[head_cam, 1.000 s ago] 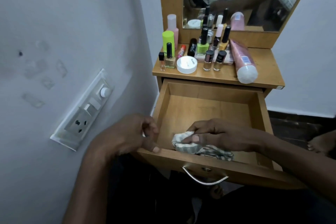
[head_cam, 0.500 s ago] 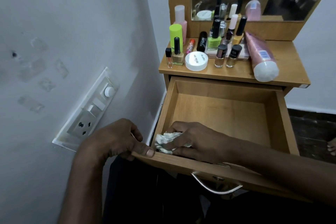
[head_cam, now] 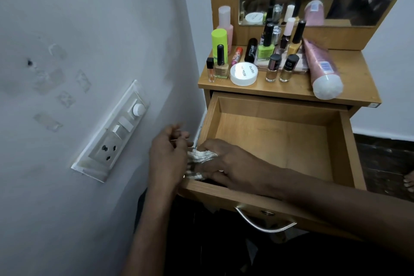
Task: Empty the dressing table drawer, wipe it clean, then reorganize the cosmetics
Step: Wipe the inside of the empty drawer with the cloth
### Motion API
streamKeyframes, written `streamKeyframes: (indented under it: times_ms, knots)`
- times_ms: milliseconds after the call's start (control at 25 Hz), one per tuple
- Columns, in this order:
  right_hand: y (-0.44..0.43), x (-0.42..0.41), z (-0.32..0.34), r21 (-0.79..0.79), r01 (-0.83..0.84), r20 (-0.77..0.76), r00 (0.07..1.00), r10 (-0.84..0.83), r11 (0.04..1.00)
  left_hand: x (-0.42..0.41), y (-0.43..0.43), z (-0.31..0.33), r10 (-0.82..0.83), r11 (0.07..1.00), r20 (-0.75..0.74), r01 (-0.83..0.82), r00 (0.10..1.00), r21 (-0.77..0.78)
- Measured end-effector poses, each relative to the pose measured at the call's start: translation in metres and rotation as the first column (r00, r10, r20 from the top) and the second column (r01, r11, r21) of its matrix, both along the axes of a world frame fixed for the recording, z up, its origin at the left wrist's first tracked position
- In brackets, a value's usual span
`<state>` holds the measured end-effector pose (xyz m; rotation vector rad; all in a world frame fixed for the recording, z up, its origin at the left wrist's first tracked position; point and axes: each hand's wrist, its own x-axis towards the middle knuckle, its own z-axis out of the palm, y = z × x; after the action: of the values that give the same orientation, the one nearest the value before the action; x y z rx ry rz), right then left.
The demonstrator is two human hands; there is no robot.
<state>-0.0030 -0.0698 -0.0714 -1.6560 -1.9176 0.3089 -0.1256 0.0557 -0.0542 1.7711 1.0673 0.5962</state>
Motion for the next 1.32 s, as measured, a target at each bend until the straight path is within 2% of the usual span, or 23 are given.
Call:
streamKeyframes:
  times_ms: [80,120,200,240,280,320,400,440,480,560,600,680,760,840,920,1000,1080,1160,1240,1320]
  knots:
    - [0.001,-0.004,-0.003,0.018,-0.145,0.144,0.979,0.141,0.989,0.002,-0.004,0.0,0.124,0.991,0.028,-0.125,0.992,0.041]
    - [0.005,0.002,-0.004,0.027,-0.129,0.214,0.969,0.12,0.991,0.001,-0.005,0.0,0.142,0.989,0.02,-0.143,0.99,0.048]
    - [0.024,0.03,0.0,0.11,0.156,0.118,0.979,-0.168,0.982,0.001,-0.004,-0.001,0.177,0.983,0.069,-0.173,0.982,-0.065]
    - [0.029,0.041,0.004,0.096,0.282,0.117,0.949,-0.292,0.955,0.001,-0.004,0.0,0.197,0.974,0.095,-0.183,0.976,-0.135]
    - [0.034,0.043,0.007,0.019,0.307,0.167,0.937,-0.305,0.952,0.0,-0.005,0.001,0.218,0.965,0.116,-0.196,0.969,-0.176]
    - [0.034,0.036,0.011,-0.059,0.254,0.217,0.947,-0.236,0.965,0.0,-0.006,0.003,0.24,0.958,0.13,-0.213,0.962,-0.19]
    - [0.021,0.011,0.008,-0.065,-0.059,0.297,0.952,0.076,0.996,-0.001,-0.005,-0.001,0.28,0.953,0.139,-0.257,0.95,-0.161]
    - [0.014,0.006,0.004,-0.084,-0.176,0.349,0.917,0.195,0.981,-0.003,-0.005,-0.005,0.288,0.954,0.125,-0.272,0.95,-0.13]
    - [0.013,0.008,0.003,-0.072,-0.214,0.415,0.882,0.225,0.974,-0.004,-0.006,-0.007,0.274,0.96,0.105,-0.265,0.956,-0.087]
    - [0.032,0.044,0.0,0.101,-0.019,0.418,0.908,-0.025,0.995,-0.002,-0.002,-0.014,0.16,0.987,0.011,-0.16,0.987,0.019]
    - [0.045,0.062,0.003,0.093,0.159,0.406,0.896,-0.183,0.983,-0.001,0.0,-0.016,0.063,0.996,-0.093,-0.056,0.994,0.074]
    - [0.062,0.077,0.006,0.053,0.397,0.388,0.837,-0.386,0.916,0.001,0.002,-0.014,-0.104,0.988,-0.263,0.13,0.959,0.083]
    - [0.065,0.072,-0.005,0.019,0.482,0.397,0.8,-0.449,0.876,0.003,0.006,-0.01,-0.128,0.992,-0.206,0.12,0.97,-0.049]
    - [0.062,0.067,-0.012,-0.073,0.514,0.322,0.823,-0.468,0.854,0.004,0.011,-0.011,-0.075,0.986,-0.152,0.05,0.985,-0.161]
    - [0.054,0.064,-0.002,-0.104,0.482,0.198,0.867,-0.457,0.87,0.006,0.015,-0.01,-0.068,0.971,-0.142,0.033,0.988,-0.236]
    - [0.035,0.063,0.022,-0.201,0.365,0.164,0.928,-0.336,0.909,0.009,0.02,0.0,-0.139,0.952,-0.161,0.087,0.977,-0.294]
    - [0.01,0.054,0.05,-0.288,0.182,0.162,0.977,-0.14,0.94,0.012,0.029,0.011,-0.273,0.923,-0.264,0.174,0.925,-0.344]
    - [-0.01,0.032,0.068,-0.245,0.079,0.075,0.995,-0.062,0.966,0.018,0.04,0.021,-0.41,0.885,-0.369,0.265,0.834,-0.383]
    - [-0.008,0.001,0.063,-0.165,0.002,0.12,0.993,0.018,0.986,0.025,0.055,0.023,-0.514,0.85,-0.43,0.373,0.742,-0.372]
    - [0.008,-0.029,0.05,-0.167,-0.041,0.272,0.958,0.086,0.985,0.028,0.063,0.024,-0.564,0.825,-0.47,0.432,0.679,-0.366]
